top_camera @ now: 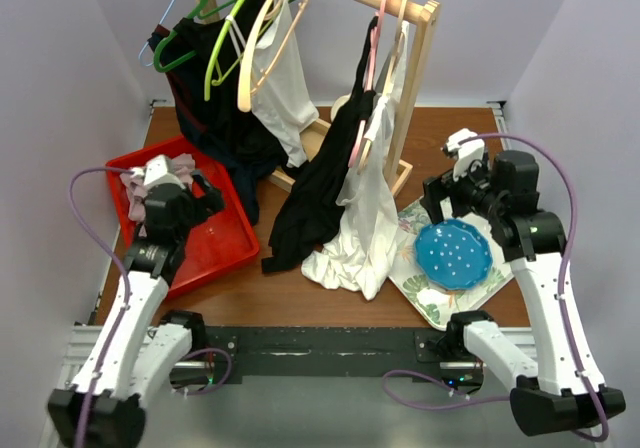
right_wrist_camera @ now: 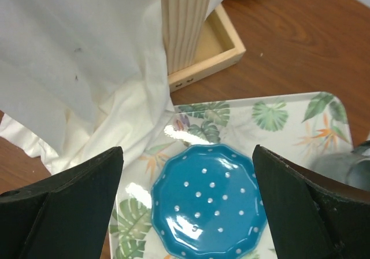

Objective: Place the tank top on the hanger

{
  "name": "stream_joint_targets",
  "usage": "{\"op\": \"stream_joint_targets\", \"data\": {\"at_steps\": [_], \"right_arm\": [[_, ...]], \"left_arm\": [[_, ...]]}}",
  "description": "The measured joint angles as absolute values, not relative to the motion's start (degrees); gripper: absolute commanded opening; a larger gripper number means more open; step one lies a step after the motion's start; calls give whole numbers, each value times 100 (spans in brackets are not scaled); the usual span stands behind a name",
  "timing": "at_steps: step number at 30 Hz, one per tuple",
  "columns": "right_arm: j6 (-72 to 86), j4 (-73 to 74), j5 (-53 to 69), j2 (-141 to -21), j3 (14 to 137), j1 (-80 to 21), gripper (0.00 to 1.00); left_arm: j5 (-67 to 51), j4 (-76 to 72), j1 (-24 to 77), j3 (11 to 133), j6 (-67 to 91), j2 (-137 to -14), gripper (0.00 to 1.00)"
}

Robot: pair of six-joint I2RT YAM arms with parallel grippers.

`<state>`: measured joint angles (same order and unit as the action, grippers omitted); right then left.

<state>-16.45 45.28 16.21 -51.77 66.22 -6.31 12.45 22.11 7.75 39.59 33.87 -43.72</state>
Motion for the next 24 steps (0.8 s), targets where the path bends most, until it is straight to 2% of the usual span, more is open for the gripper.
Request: {"op": "stream_joint_targets", "data": {"at_steps": [4,10,14,16,17,19,20,21,24], "right_arm": [[-1516,4095,1876,-4821,5872,-545,99],[-1391,3603,2213,-4488,5319,-285,99],[-1356,3489,2370,-4431,5188,-244,99],[-1345,3450,2412,-4414,5166,-244,99],[-1334,3426,2429,-4410,5164,-244,99],[-1315,3389,2499,-4410,5164,-235,99],[-1310,3378,2512,-4410,5164,-228,99],[-1308,3376,2515,-4405,5164,-224,98],[-1306,3385,2534,-4375,5172,-217,98]], "left_arm": [[1111,1754,-388,3870,3583,-5212,93],[1120,1363,-893,4598,3336,-7301,86],[1278,1297,-1179,5216,3065,-8416,75],[1347,1306,-1216,5443,2954,-8827,65],[1365,1310,-1227,5535,2912,-9028,53],[1369,1306,-1236,5618,2832,-9351,35],[1350,1356,-1243,5614,2773,-9452,11],[1315,1424,-1251,5610,2738,-9500,1],[1166,1518,-1295,5601,2606,-9411,0]]}}
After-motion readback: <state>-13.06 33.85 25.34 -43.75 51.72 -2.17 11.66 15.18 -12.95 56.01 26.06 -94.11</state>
